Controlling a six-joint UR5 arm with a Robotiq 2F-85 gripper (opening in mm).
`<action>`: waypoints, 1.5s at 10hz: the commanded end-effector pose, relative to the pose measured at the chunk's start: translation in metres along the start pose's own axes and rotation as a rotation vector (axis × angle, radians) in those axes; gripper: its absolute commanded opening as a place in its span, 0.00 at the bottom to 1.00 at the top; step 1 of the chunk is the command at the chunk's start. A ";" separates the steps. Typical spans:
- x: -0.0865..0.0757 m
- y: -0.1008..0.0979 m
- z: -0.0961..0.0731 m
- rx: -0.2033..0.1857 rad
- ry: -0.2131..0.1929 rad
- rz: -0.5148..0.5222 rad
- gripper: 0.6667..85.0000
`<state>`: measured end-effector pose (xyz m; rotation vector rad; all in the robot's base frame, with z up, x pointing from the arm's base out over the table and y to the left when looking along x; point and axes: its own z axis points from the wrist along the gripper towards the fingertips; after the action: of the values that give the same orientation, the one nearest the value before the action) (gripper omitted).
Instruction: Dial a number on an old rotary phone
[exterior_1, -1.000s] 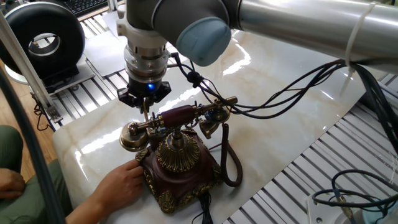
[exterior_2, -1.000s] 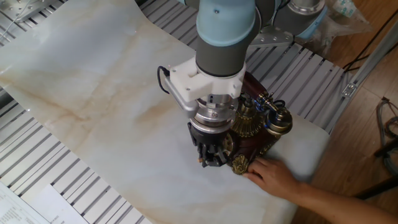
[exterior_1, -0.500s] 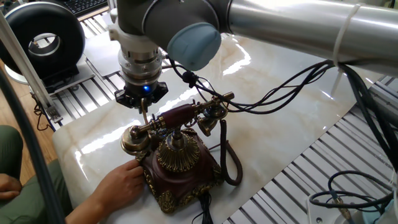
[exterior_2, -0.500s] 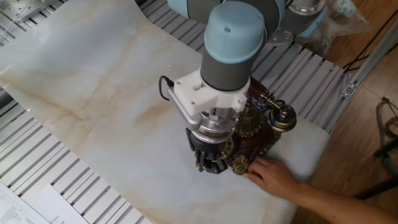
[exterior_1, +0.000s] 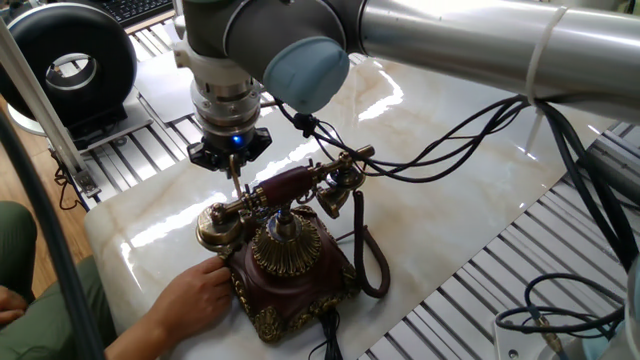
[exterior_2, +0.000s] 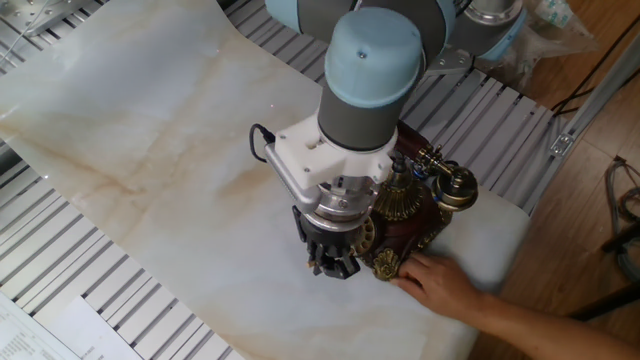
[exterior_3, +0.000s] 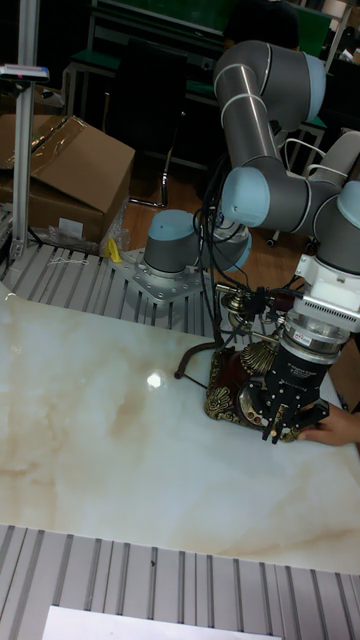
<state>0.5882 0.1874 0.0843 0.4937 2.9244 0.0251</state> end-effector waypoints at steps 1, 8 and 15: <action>-0.002 -0.005 0.001 0.027 -0.002 -0.016 0.01; 0.000 0.006 -0.005 0.035 0.004 -0.006 0.01; 0.000 0.005 -0.024 0.032 0.036 -0.004 0.01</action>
<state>0.5866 0.1925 0.0993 0.4876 2.9499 -0.0363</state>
